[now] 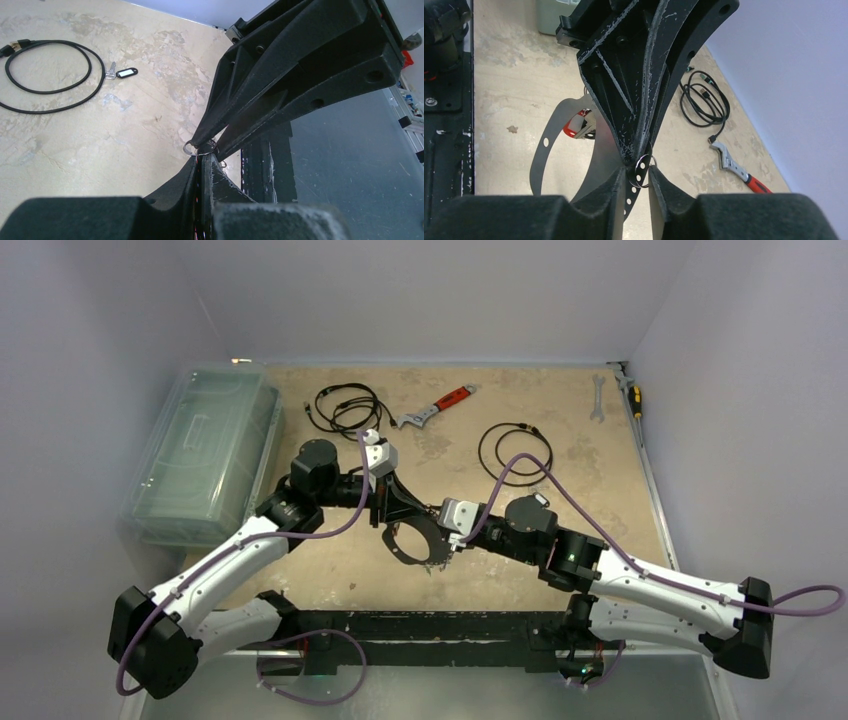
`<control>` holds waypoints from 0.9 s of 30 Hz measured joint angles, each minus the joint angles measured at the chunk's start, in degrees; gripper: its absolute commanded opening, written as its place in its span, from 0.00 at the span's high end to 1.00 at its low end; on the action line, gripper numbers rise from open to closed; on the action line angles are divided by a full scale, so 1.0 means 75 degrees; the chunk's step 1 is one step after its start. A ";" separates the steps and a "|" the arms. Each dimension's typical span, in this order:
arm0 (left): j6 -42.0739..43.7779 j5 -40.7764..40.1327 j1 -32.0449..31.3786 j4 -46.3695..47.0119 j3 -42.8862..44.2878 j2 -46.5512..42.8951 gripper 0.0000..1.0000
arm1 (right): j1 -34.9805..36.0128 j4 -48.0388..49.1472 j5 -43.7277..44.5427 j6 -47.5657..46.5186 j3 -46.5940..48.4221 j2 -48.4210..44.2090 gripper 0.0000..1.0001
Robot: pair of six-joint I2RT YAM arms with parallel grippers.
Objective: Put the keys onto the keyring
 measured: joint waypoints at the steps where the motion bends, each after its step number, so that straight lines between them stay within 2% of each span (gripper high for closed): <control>1: 0.0003 0.0000 0.0000 -0.0009 0.0000 0.0015 1.00 | 0.0003 -0.0020 0.0029 -0.0015 0.0000 0.0000 0.83; 7: 0.0003 -0.0003 0.0000 -0.0052 0.0000 0.0029 1.00 | 0.0020 -0.0047 0.0219 -0.0082 0.0012 0.0026 0.95; 13: 0.0026 -0.0003 0.0003 -0.0157 0.0032 0.0079 1.00 | 0.0035 -0.0122 0.0262 -0.0085 0.0055 0.0038 1.00; 27: 0.0166 0.0125 0.0003 -0.0635 0.0245 0.0166 1.00 | 0.0015 -0.1603 -0.0055 0.0093 0.1055 0.0423 1.00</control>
